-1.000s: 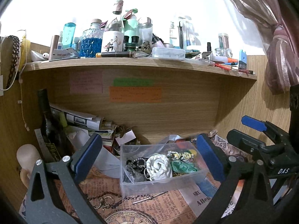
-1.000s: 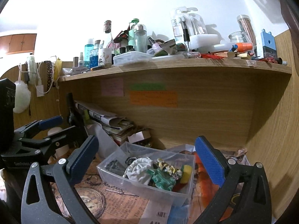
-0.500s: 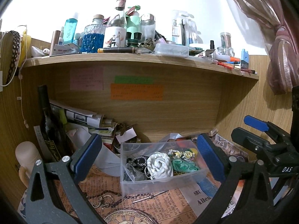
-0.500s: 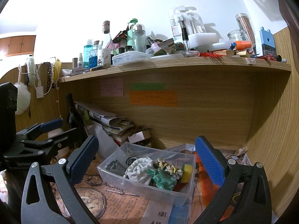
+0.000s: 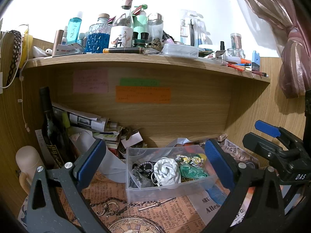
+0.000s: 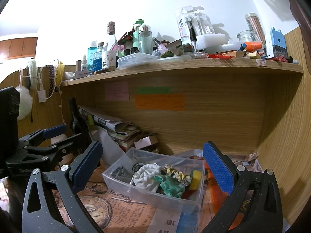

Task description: Organize soft objects

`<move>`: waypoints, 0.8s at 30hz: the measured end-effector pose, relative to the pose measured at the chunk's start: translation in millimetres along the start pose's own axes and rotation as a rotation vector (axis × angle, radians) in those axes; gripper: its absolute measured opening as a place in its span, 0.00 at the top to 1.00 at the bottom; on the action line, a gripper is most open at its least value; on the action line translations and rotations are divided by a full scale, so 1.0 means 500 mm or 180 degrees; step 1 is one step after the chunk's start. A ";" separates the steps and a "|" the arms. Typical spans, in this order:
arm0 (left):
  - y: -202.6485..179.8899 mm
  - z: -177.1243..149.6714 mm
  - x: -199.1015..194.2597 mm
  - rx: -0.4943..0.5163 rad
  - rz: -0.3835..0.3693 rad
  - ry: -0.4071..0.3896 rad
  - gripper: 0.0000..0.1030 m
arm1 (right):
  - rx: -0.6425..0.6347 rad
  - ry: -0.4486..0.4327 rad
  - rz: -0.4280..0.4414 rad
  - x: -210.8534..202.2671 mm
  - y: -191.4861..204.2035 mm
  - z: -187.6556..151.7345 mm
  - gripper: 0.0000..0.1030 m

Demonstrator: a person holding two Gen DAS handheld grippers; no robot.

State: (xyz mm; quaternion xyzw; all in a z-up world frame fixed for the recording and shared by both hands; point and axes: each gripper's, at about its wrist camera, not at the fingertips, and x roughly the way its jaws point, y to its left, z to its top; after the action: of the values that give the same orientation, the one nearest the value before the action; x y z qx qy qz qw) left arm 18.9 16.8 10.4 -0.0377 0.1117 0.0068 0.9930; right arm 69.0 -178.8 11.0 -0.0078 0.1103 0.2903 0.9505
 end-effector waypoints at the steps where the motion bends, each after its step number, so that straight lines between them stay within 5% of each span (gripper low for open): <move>1: 0.001 0.001 0.000 0.0000 -0.0006 0.0001 0.00 | 0.0000 0.0001 0.0000 0.000 0.000 0.000 0.00; 24: -0.011 -0.001 0.001 0.0015 0.0022 0.0012 0.00 | 0.0027 0.0008 -0.0037 0.002 0.002 -0.003 0.00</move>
State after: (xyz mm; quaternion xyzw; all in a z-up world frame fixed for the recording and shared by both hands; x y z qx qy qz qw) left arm 19.5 11.1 10.1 -0.0350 0.1137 0.0099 0.9928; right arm 68.9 -177.4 9.3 -0.0048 0.1127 0.2842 0.9521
